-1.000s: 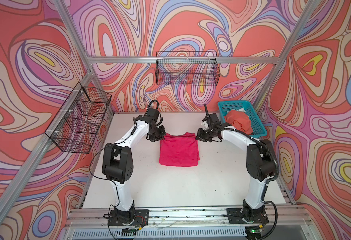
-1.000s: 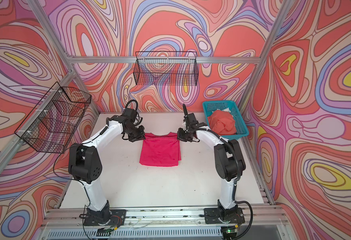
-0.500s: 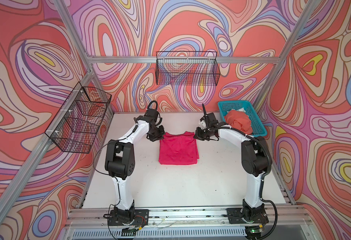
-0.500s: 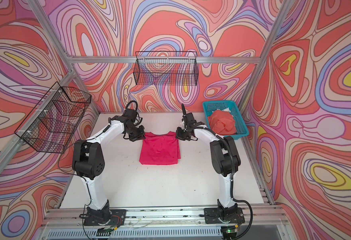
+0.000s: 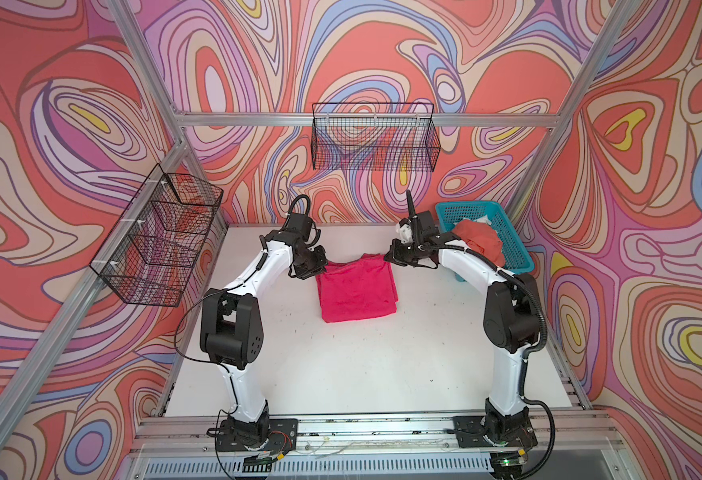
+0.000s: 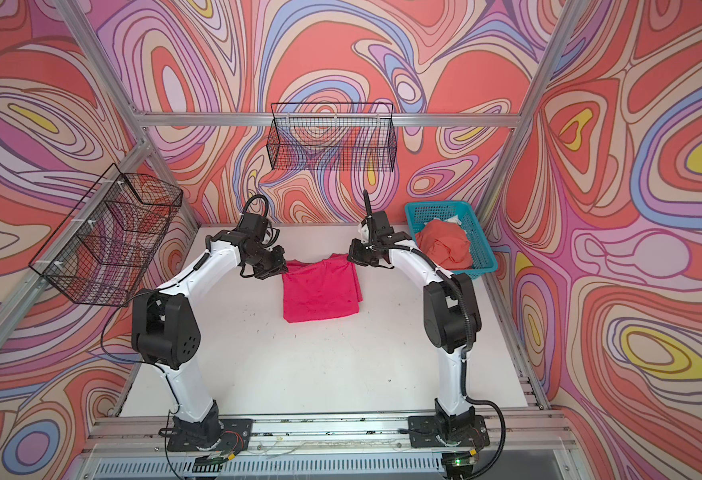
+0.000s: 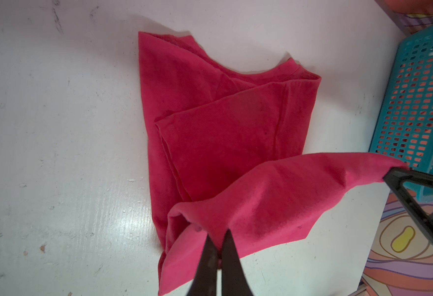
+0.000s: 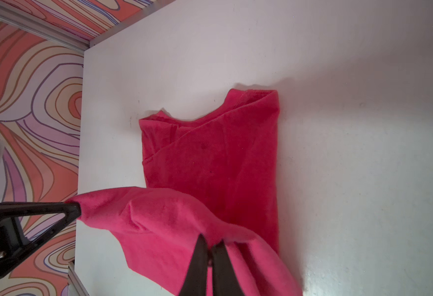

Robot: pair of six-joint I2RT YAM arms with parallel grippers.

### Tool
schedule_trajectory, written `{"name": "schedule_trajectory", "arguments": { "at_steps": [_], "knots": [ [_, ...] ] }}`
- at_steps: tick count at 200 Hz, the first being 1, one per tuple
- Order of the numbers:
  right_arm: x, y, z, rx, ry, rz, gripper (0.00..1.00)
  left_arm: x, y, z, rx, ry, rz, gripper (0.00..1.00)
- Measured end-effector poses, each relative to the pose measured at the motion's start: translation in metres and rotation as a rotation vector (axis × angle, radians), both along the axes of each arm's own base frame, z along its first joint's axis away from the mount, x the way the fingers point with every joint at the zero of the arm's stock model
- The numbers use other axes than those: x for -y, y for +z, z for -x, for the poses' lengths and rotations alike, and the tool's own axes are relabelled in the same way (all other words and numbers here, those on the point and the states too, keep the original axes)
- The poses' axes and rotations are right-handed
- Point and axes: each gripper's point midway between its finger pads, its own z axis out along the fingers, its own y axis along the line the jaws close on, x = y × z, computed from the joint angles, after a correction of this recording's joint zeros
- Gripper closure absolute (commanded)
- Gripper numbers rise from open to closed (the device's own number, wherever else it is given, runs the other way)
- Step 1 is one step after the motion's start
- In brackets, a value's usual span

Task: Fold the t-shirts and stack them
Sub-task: 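Lower the folded edge onto the shirt's far end with both grippers, then open both grippers and release the folded magenta shirt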

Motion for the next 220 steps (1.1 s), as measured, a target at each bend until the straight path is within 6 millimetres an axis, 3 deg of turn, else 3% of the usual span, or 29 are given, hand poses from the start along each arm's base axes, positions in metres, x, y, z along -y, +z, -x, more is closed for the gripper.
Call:
{"name": "schedule_trajectory", "arguments": {
  "at_steps": [37, 109, 138, 180, 220],
  "knots": [
    [-0.005, 0.008, -0.007, 0.020, 0.016, -0.015, 1.00, -0.004, 0.004, -0.001, 0.013, 0.010, -0.015, 1.00],
    [-0.013, -0.002, -0.019, 0.009, 0.040, -0.026, 1.00, -0.010, 0.027, -0.002, 0.073, 0.039, -0.012, 1.00],
    [-0.018, -0.014, -0.031, 0.007, 0.047, -0.027, 1.00, -0.009, 0.004, -0.019, 0.055, 0.042, -0.017, 1.00],
    [-0.023, -0.055, -0.049, -0.029, 0.046, -0.013, 1.00, -0.016, -0.048, -0.038, -0.014, 0.066, -0.056, 1.00],
    [-0.019, -0.072, -0.068, -0.028, 0.028, -0.018, 1.00, -0.024, -0.037, -0.063, 0.052, 0.096, -0.059, 1.00]
  ]
}}
